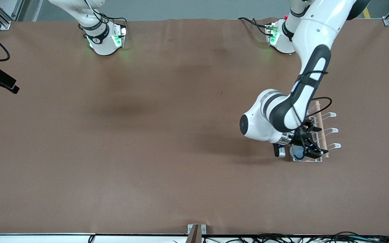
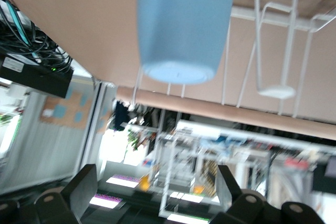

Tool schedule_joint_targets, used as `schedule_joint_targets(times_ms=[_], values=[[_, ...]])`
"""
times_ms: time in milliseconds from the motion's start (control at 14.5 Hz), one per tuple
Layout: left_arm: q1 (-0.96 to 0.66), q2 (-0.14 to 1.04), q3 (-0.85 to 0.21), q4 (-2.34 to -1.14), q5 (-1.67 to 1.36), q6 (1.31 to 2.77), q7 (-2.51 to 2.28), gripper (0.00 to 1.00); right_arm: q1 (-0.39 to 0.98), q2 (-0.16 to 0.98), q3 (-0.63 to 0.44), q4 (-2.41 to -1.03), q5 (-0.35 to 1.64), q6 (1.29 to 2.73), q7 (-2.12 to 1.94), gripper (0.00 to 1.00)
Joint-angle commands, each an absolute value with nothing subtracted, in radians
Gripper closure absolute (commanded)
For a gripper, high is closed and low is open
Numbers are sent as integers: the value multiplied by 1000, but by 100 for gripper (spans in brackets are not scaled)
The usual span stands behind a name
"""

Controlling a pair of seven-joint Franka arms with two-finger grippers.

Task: Hang cup on cup holder
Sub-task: 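Open the left gripper and raise it away from the rack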

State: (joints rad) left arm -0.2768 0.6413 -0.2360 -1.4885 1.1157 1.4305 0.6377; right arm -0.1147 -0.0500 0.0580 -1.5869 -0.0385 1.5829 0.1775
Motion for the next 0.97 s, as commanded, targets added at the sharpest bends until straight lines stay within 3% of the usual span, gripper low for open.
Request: schedule_joint_targets(times_ms=[0, 138, 276, 622, 898], values=[[-258, 585, -235, -1450, 1017, 1495, 600, 0, -115, -41, 63, -1562, -31, 1577, 183, 0], [-212, 511, -233, -1456, 929, 1604, 542, 0, -117, -41, 63, -1562, -31, 1572, 183, 0], [-195, 473, -229, -1451, 821, 1614, 532, 0, -120, -41, 63, -1562, -23, 1574, 184, 0], [-198, 338, -49, -1428, 341, 1710, 344, 0, -118, -17, 45, -1562, -21, 1577, 181, 0], [-169, 243, 0, -1428, 129, 1732, 200, 0, -104, -15, 31, -1559, -25, 1577, 167, 0]])
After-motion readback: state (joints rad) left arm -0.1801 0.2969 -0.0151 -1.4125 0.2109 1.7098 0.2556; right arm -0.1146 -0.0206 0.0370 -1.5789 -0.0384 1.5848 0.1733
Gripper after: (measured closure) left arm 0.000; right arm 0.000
